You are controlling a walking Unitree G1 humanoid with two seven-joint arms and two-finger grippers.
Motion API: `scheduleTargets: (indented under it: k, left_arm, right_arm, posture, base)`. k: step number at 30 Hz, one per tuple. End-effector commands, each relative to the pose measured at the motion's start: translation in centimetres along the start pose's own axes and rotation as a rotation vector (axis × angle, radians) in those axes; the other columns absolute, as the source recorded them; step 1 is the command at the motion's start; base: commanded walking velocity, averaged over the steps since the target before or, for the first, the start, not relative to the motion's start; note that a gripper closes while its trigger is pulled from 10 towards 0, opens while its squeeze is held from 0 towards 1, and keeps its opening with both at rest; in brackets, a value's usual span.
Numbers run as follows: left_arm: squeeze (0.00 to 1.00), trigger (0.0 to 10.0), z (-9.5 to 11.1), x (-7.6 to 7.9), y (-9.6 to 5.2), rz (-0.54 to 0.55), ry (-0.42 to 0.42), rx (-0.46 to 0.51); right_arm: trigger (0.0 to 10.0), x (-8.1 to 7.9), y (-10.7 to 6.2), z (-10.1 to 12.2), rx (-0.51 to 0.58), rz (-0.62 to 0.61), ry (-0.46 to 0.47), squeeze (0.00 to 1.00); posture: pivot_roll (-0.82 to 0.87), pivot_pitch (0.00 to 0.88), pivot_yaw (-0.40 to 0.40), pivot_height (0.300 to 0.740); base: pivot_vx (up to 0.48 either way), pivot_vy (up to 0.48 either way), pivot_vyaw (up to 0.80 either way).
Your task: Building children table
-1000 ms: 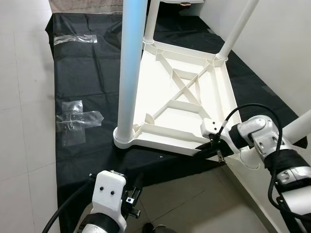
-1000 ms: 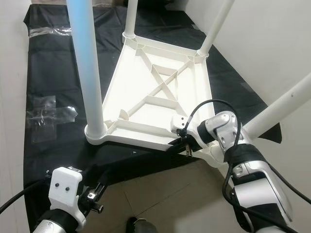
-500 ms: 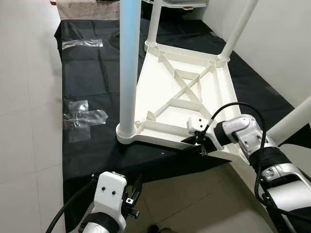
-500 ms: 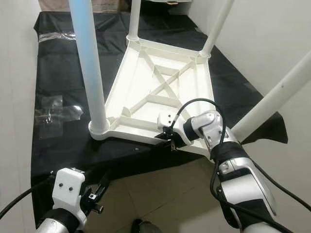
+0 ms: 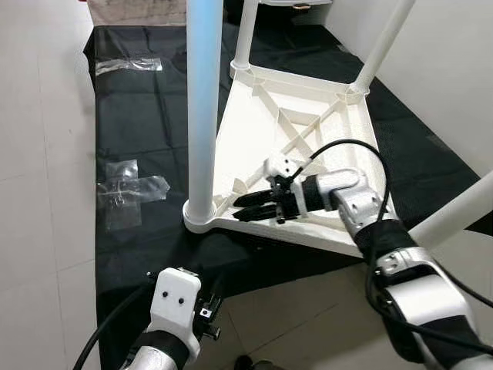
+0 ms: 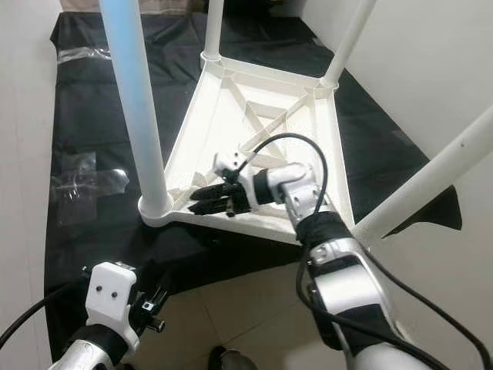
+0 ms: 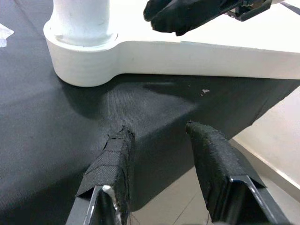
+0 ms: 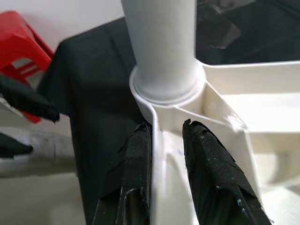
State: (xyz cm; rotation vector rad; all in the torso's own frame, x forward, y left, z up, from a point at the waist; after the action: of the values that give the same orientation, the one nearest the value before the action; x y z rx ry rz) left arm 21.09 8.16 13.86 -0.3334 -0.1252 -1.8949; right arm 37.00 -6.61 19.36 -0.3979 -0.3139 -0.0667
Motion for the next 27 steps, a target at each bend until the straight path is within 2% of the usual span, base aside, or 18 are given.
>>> scheduleTargets:
  k: [1,7,9,11,14,20,21,22,27]
  left_arm:
    - [0.0,10.0,-0.5,0.1,-0.1,0.0,-0.014,-0.014]
    - [0.0,10.0,-0.4,0.1,0.0,-0.002,-0.011,-0.007]
    - [0.0,10.0,-0.3,0.0,0.0,-0.004,-0.009,-0.004]
    - [0.0,10.0,-0.3,0.0,0.0,-0.004,-0.009,-0.004]
    - [0.0,10.0,-0.3,0.1,0.0,-0.009,-0.01,0.0]
    - [0.0,10.0,-0.3,0.2,0.0,-0.008,-0.012,0.002]
    - [0.0,10.0,-0.3,0.3,0.0,-0.008,-0.014,0.003]
    - [0.0,10.0,-0.3,0.3,0.0,-0.009,-0.017,0.004]
    - [0.0,10.0,-0.3,0.5,0.0,-0.008,-0.021,0.005]
  right_arm:
    - [10.0,-0.3,0.0,-0.3,0.007,-0.001,0.021,0.0]
    - [10.0,-1.1,0.3,-1.1,-0.026,0.024,0.036,0.0]
    - [10.0,-1.0,0.6,-2.0,-0.092,-0.016,0.034,0.0]
    - [10.0,-1.0,0.6,-2.0,-0.092,-0.016,0.034,0.0]
    - [10.0,-0.5,1.3,-2.8,-0.157,-0.078,0.057,0.0]
    - [10.0,-0.6,1.9,-4.1,-0.24,-0.104,0.068,0.0]
    - [7.5,-0.7,2.0,-4.2,-0.251,-0.099,0.063,0.0]
    - [0.0,-0.7,2.3,-4.3,-0.261,-0.101,0.055,0.0]
    - [0.0,-0.8,2.7,-4.1,-0.265,-0.083,0.027,0.0]
  posture:
    - [0.11,0.149,-0.152,0.74]
    - [0.1,0.153,-0.15,0.74]
    - [0.09,0.154,-0.149,0.74]
    - [0.09,0.154,-0.149,0.74]
    - [0.1,0.156,-0.148,0.74]
    - [0.09,0.164,-0.15,0.74]
    - [0.09,0.168,-0.156,0.74]
    - [0.09,0.171,-0.158,0.74]
    - [0.09,0.175,-0.162,0.74]
  base:
    - [0.0,0.0,0.0]
    - [0.0,0.0,0.0]
    - [0.0,0.0,0.0]
    - [0.0,0.0,0.0]
    - [0.0,0.0,0.0]
    - [0.0,0.0,0.0]
    - [0.0,0.0,0.0]
    - [0.0,0.0,0.0]
    - [0.0,0.0,0.0]
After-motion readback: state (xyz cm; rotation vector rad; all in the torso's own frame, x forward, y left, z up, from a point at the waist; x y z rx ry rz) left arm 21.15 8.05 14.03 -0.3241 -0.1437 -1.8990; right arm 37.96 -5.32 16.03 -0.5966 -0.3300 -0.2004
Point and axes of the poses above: a point about 5 cm out from each wrist's last joint towards the gripper, its own y axis pointing out of the wrist towards the gripper, its own z axis along the axis of the wrist's last joint, x = y × z, the point moved 4 cm from there along y, pointing out of the wrist towards the gripper, and after that the axes turned 13 degrees about -y, right-handed, at the moved point
